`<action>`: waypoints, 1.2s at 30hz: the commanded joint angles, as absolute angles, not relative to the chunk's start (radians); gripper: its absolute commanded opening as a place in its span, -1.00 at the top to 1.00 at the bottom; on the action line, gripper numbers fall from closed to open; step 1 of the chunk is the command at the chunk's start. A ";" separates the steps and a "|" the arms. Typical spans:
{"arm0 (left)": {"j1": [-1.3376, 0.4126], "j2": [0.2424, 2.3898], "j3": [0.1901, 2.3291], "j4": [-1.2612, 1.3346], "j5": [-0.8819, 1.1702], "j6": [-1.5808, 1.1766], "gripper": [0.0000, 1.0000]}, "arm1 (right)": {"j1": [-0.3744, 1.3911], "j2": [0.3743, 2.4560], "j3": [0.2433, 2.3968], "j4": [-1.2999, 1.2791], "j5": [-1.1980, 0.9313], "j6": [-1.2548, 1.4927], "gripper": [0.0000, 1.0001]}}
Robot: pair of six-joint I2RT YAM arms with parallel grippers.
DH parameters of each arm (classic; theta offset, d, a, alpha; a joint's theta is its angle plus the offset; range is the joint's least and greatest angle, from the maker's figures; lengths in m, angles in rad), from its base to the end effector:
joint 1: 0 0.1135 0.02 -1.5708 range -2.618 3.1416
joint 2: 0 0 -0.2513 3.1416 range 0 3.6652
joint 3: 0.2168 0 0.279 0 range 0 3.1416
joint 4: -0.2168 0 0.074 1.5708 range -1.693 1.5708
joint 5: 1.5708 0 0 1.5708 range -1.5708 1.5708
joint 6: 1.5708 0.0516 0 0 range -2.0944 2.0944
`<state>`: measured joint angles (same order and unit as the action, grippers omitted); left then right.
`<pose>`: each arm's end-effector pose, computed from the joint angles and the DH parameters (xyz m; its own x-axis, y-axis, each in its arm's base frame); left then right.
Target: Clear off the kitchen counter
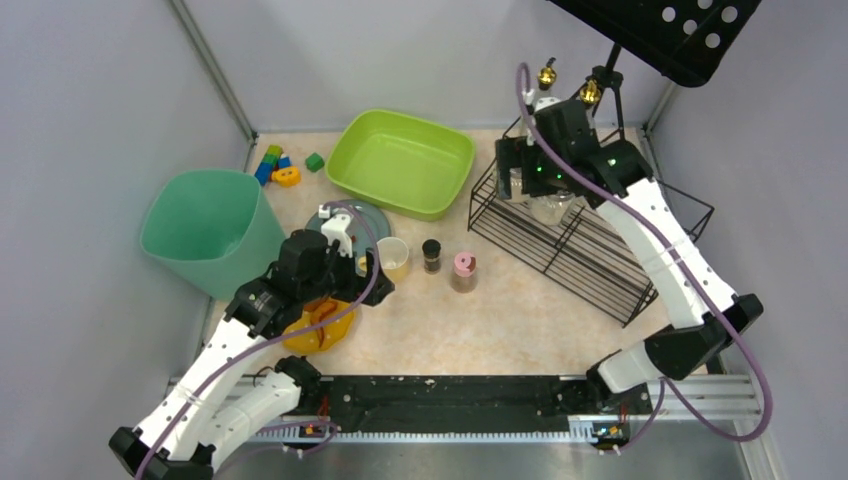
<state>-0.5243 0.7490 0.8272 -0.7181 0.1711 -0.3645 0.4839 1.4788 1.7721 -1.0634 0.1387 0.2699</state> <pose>0.1714 -0.1093 0.2912 -0.7009 -0.0004 -0.7132 0.3871 0.8397 -0.3809 0.2956 0.1473 0.4129 -0.6934 -0.0661 -0.7175 -0.1951 0.9758 0.0986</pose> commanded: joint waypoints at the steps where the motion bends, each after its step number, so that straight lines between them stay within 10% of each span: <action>1: -0.520 0.752 0.824 -0.684 0.144 -0.360 -0.98 | 0.614 1.418 1.753 -1.027 0.143 0.269 -0.94; 15: -0.519 0.740 0.829 -0.696 0.049 -0.369 -0.98 | 0.729 1.320 1.224 -0.670 0.004 0.364 -0.95; 36: -0.520 0.745 0.828 -0.701 0.023 -0.377 -0.98 | 0.808 1.558 1.187 -0.511 0.113 0.363 -0.94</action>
